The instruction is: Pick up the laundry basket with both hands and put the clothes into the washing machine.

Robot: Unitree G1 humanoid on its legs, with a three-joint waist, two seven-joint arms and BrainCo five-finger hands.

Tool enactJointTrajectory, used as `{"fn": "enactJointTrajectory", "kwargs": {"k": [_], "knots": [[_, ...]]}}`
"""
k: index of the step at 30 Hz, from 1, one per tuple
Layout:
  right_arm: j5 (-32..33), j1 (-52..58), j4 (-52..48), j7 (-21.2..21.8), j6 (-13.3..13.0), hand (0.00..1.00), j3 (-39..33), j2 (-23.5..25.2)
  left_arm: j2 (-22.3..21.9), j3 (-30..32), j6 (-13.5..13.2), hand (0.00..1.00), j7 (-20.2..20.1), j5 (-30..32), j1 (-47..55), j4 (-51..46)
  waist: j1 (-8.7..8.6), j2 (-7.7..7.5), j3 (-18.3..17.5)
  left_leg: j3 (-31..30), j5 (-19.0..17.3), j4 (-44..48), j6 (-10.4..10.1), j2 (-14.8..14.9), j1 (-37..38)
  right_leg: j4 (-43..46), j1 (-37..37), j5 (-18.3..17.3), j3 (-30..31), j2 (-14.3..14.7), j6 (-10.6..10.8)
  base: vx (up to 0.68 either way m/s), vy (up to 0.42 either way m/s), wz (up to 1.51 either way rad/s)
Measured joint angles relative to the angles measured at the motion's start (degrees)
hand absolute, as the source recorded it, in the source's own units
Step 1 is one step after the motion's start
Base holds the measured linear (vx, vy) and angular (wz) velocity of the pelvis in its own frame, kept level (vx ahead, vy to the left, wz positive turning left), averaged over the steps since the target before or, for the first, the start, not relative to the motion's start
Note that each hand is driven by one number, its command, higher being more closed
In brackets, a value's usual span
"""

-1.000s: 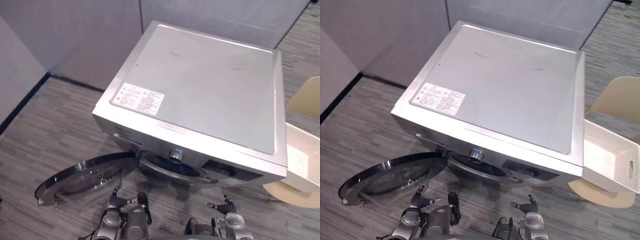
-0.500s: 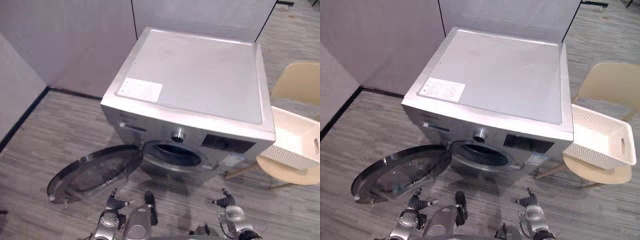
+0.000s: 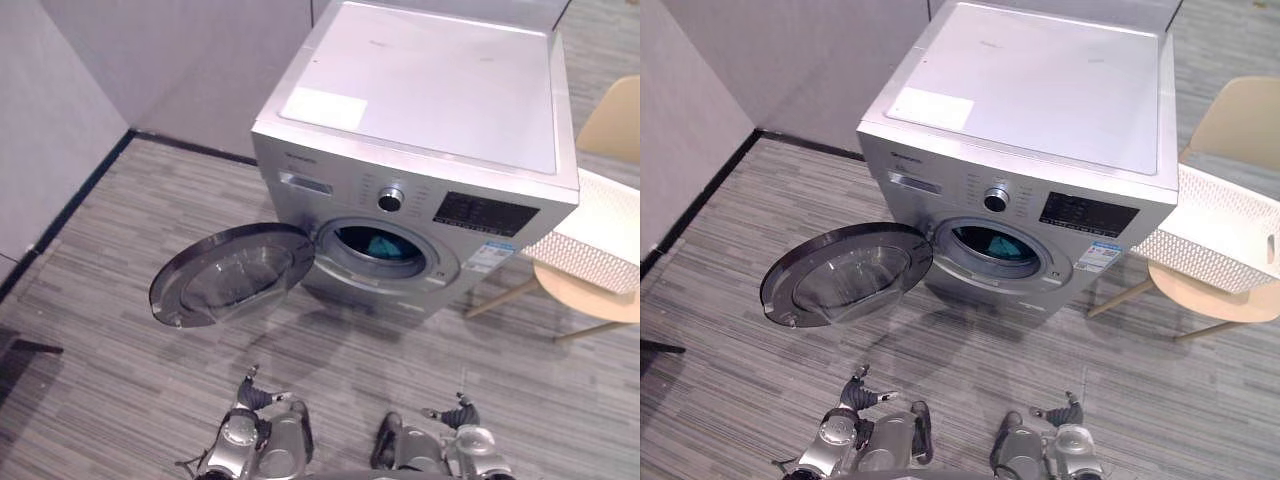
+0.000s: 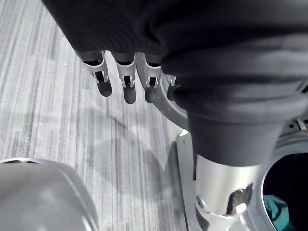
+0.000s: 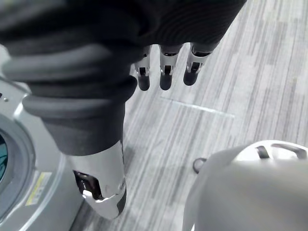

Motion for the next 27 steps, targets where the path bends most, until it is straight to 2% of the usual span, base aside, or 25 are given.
{"fn": "enactJointTrajectory", "kwargs": {"k": [4, 8, 10, 12, 18, 20, 22, 23, 24, 26, 27], "knots": [[0.0, 0.23, 0.0, 0.02, 0.0, 0.0, -0.11, -0.17, -0.07, -1.86, -0.12, 0.0, 0.19, -0.62, 0.06, -11.97, -0.01, 0.88, -0.5, -0.16, 1.63, -3.71, 1.79, -2.96, 1.75, -2.89, 1.21, 2.56, 0.04, -1.72, 1.31, 0.0, 0.125, 0.08], [0.01, 0.22, -0.28, 0.01, 0.01, 0.0, -0.15, -0.27, 0.84, -1.36, -1.44, 0.0, 0.35, -2.28, -0.06, -23.54, -0.1, 0.84, -0.95, 0.07, 2.93, -6.35, 2.45, -3.98, 4.04, -5.95, 3.41, 4.31, -0.01, -1.67, 1.92, 0.06, 0.051, -0.01], [0.01, 0.22, -0.96, 0.06, -0.03, 0.0, -0.2, -0.31, 1.56, 0.61, -2.24, 0.0, 1.45, -3.37, -0.87, -28.3, -0.14, 0.77, -1.13, 0.26, 3.03, -6.96, 2.53, -4.06, 4.84, -7.75, 4.56, 4.96, -0.04, -1.28, 2.04, 0.08, 0.012, -0.06], [0.0, 0.15, -1.5, 0.18, -0.15, 0.0, -0.22, -0.4, 2.25, 4.38, -2.37, 0.0, 2.81, -4.01, -2.64, -29.56, -0.19, 0.73, -1.2, 0.34, 3.39, -7.96, 2.62, -3.96, 5.49, -9.22, 5.27, 5.61, -0.01, -0.7, 1.24, 0.07, -0.011, -0.07], [-0.01, 0.11, -1.87, 1.12, -0.46, 0.0, -1.02, -0.87, 9.21, 15.61, -2.22, 0.0, 9.31, -4.52, -9.92, -28.69, -0.08, -0.23, -1.53, 0.68, 5.04, -11.16, 2.02, -3.11, 5.98, -13.58, 5.79, 7.76, 0.15, 1.29, -0.07, 0.03, -0.036, -0.09], [0.0, -0.05, -2.04, 1.25, -0.47, 0.0, -1.2, -1.24, 13.07, 19.03, -1.7, 0.0, 11.28, -5.16, -13.48, -24.6, 0.04, -0.98, -1.34, 1.29, 6.08, -12.8, 1.58, -2.75, 5.57, -14.66, 4.61, 9.07, 0.6, 2.31, -1.28, -0.03, -0.03, -0.2], [0.02, -0.54, -2.05, 1.34, -0.47, 0.0, -1.2, -1.36, 17.35, 20.73, -1.23, 0.0, 11.59, -6.59, -16.84, -19.91, 0.06, -2.53, -0.85, 2.01, 7.08, -13.56, 1.35, -2.2, 4.23, -15.71, 2.93, 10.13, 1.12, 2.72, -0.81, -0.08, -0.032, -0.2], [0.02, -0.85, -2.04, 1.35, -0.47, 0.0, -1.22, -1.44, 18.69, 21.15, -1.04, 0.0, 11.68, -6.93, -18.23, -18.06, 0.07, -2.98, -0.58, 2.1, 7.39, -13.8, 1.38, -2.08, 3.59, -16.11, 2.28, 10.63, 1.37, 2.95, -1.07, -0.12, -0.045, -0.21], [0.07, -1.53, -2.05, 1.35, -0.49, 0.0, -1.27, -1.5, 21.86, 21.27, -0.42, 0.0, 12.04, -7.35, -21.45, -13.61, 0.11, -3.88, -0.06, 2.2, 8.07, -13.88, 1.37, -1.93, 1.73, -17.06, 0.66, 12.03, 1.58, 3.49, -1.35, -0.13, -0.026, -0.12], [0.1, -1.68, -2.12, 1.37, -0.65, 0.0, -1.26, -1.45, 25.23, 21.19, 0.6, 0.0, 12.09, -7.43, -26.21, -8.62, 0.05, -5.71, 1.16, 2.18, 8.72, -13.72, 1.38, -1.67, -0.48, -17.71, -1.21, 12.8, 1.97, 3.65, -1.2, -0.13, -0.02, -0.07], [0.22, -1.54, -2.15, 1.33, -0.64, 0.0, -1.26, -1.41, 26.8, 21.05, 1.08, 0.0, 12.04, -7.38, -28.97, -5.62, 0.02, -6.49, 1.8, 2.22, 8.77, -13.11, 1.39, -1.33, -1.94, -17.73, -2.44, 13.47, 2.12, 3.91, -1.84, -0.13, -0.009, -0.08]]}}
